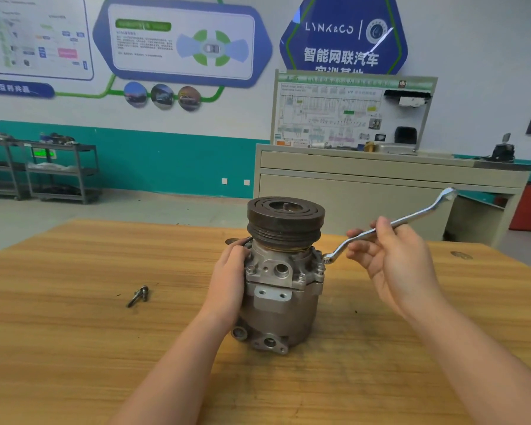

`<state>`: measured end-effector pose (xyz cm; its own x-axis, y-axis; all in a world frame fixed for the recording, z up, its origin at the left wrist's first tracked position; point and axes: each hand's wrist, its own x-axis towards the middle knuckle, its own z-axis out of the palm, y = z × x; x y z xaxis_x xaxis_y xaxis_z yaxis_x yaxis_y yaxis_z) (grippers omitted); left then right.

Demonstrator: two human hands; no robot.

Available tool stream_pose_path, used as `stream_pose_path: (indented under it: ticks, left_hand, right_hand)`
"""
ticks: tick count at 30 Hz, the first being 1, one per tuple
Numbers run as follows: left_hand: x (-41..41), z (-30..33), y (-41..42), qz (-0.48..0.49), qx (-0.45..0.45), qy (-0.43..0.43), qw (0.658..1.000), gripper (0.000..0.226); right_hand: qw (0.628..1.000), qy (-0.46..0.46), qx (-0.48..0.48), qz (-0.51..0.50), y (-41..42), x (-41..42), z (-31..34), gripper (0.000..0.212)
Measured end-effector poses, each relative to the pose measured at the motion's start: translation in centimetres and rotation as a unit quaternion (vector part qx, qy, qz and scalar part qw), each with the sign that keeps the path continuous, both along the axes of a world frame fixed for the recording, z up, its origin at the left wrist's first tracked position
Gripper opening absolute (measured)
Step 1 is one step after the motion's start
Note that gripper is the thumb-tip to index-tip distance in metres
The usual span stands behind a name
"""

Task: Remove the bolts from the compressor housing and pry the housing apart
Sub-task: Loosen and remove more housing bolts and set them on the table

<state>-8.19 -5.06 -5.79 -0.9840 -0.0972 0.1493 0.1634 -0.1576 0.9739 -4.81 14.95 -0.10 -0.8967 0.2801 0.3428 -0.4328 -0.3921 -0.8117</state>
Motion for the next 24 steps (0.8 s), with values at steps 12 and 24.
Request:
stream_pose_path:
  ticks: [12, 24]
  left_hand:
    - [-0.2, -0.3, -0.1, 0.008, -0.018, 0.01, 1.0, 0.033]
    - [-0.5, -0.5, -0.1, 0.001, -0.005, -0.007, 1.0, 0.042]
  right_hand:
    - [0.767, 0.374, 0.473, -0.22, -2.4, 3.4, -3.6, 0.017]
    - [0.955, 0.241, 0.079, -0.155, -2.4, 2.6, -4.9, 0.015]
